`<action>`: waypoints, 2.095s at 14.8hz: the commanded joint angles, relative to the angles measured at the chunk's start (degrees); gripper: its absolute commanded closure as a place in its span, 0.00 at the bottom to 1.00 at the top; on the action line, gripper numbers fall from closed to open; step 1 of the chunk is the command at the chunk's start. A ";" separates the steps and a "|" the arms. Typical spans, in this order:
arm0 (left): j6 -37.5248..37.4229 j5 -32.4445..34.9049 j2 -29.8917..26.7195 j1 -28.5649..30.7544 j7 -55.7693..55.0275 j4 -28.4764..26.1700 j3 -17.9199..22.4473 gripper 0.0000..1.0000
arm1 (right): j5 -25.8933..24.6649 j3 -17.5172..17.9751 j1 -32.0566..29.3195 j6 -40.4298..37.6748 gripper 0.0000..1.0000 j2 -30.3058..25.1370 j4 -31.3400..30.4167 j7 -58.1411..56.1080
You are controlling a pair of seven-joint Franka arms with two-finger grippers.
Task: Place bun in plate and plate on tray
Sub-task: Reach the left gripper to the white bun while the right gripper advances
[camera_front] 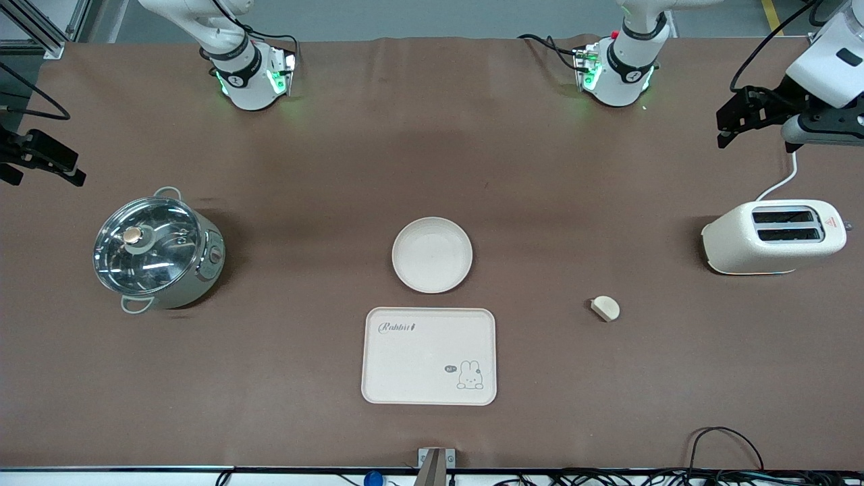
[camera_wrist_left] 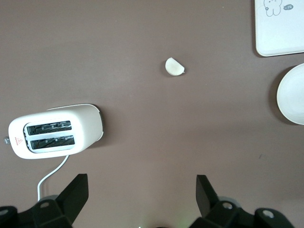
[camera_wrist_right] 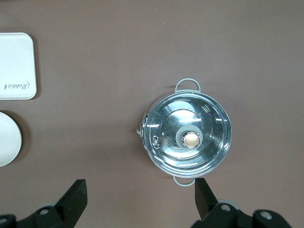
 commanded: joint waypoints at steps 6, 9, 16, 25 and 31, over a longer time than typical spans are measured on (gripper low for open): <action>-0.82 -0.41 9.28 0.33 -0.29 7.74 0.25 0.00 | 1.03 -0.17 0.64 0.77 0.00 -0.42 -0.51 0.16; 6.79 -0.23 15.34 -0.11 -1.17 7.13 0.33 0.00 | 4.20 -0.17 1.26 1.20 0.00 -0.16 -0.51 0.16; 24.46 -0.23 30.11 -2.39 -29.16 1.95 -0.11 0.00 | 4.90 -0.26 6.00 8.32 0.00 3.96 -0.77 6.12; 40.29 1.26 43.05 -3.80 -47.39 -2.79 -0.11 0.00 | 6.47 -0.17 15.05 25.45 0.00 15.38 -7.02 13.69; 44.18 0.47 46.13 -3.45 -53.56 -3.24 -0.11 0.37 | 13.59 -0.26 19.45 35.36 0.00 25.39 -7.10 17.92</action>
